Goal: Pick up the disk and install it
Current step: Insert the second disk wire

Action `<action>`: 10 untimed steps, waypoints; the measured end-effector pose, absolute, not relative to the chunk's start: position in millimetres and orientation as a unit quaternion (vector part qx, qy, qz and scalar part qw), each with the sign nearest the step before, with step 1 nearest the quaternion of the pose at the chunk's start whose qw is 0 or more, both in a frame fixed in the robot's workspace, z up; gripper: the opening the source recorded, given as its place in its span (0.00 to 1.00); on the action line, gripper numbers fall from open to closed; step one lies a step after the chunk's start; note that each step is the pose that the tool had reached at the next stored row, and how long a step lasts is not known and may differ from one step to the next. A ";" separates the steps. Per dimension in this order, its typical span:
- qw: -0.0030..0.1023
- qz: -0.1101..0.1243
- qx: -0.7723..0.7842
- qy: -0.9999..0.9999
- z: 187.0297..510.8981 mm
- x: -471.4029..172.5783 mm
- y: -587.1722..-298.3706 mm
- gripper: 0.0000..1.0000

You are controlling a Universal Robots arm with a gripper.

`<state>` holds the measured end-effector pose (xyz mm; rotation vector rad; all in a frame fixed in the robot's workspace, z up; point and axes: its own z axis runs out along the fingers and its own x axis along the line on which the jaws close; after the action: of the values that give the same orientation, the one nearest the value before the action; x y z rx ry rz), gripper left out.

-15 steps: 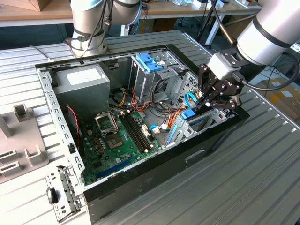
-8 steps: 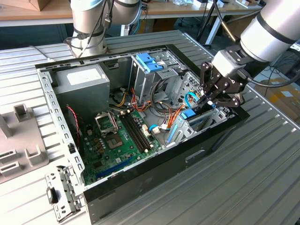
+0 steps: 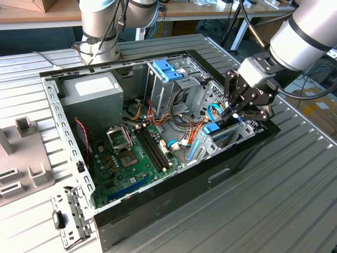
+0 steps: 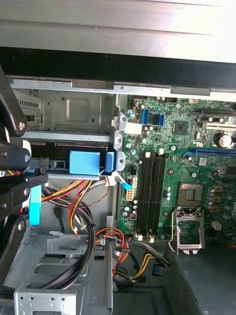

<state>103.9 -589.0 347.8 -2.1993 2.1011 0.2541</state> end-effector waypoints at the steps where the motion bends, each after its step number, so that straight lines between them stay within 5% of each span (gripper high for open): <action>1: 0.045 0.084 -0.720 0.688 347.5 103.9 -589.0 0.16; 10: 0.047 0.087 -0.720 0.687 345.3 106.8 -590.3 0.16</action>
<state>106.8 -590.3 345.3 -2.1954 2.0973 0.2658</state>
